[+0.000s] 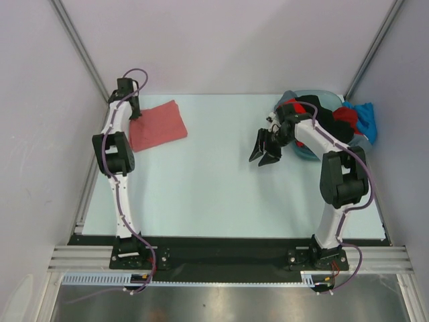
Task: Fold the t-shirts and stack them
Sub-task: Neatly place the folded tshirt to the corner
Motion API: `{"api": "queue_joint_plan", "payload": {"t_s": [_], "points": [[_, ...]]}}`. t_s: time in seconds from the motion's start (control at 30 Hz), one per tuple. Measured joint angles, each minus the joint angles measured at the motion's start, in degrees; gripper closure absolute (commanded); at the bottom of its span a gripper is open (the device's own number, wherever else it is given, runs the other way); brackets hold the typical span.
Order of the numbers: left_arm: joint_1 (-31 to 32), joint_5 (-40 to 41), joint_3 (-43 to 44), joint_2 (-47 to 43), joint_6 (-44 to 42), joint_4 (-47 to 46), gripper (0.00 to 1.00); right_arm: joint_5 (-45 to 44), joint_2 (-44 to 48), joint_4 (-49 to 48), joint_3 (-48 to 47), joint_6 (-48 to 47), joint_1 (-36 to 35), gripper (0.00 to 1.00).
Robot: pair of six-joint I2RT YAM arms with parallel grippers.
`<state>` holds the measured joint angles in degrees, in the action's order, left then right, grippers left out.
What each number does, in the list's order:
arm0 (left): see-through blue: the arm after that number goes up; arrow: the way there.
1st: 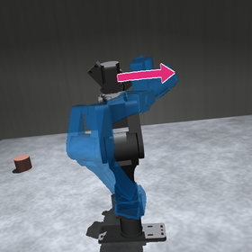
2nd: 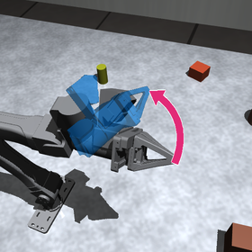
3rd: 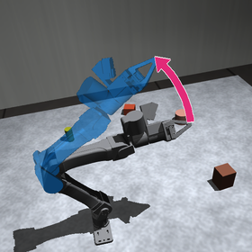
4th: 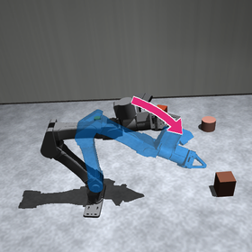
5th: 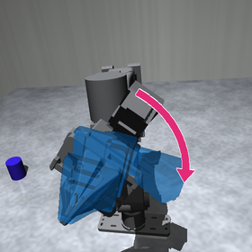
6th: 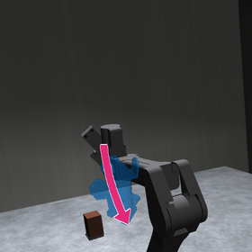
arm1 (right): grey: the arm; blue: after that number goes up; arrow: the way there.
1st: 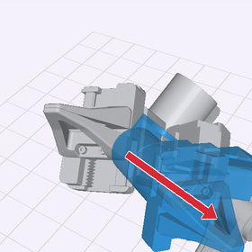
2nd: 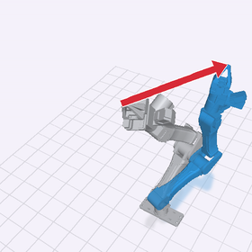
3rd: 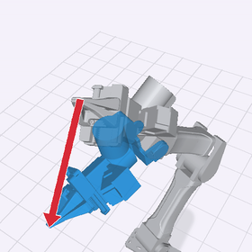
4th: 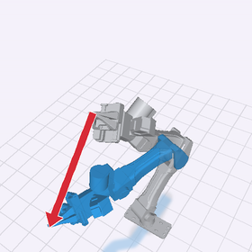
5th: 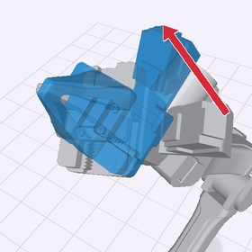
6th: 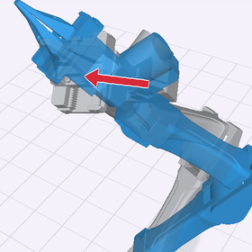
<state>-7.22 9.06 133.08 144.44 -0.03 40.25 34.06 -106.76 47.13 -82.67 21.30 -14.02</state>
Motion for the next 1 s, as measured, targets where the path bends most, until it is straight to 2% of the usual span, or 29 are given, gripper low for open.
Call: {"api": "queue_joint_plan", "payload": {"t_s": [0.33,0.7,0.9,0.97,1.0], "points": [[-0.33,6.21,0.02,1.92,-8.46,-15.89,1.0,-3.39,-7.04,7.72,-10.8,-1.03,-2.23,0.48],[-0.85,8.57,0.31,4.35,-9.6,-32.74,1.0,-4.92,-12.13,12.57,-17.27,-1.03,-3.56,0.48],[-0.9,8.68,1.14,6.01,-9.7,-38.21,0.99,-5.01,-13.46,13.75,-18.16,-1.03,-4.31,0.48],[-0.92,9.14,1.53,6.43,-9.75,-39.08,0.77,-5.03,-13.68,14.03,-18.25,-1.03,-4.44,0.48],[-0.92,9.64,1.6,6.51,-9.99,-39.28,0.62,-5.03,-13.79,14.16,-18.25,-1.03,-4.48,0.48]]}}
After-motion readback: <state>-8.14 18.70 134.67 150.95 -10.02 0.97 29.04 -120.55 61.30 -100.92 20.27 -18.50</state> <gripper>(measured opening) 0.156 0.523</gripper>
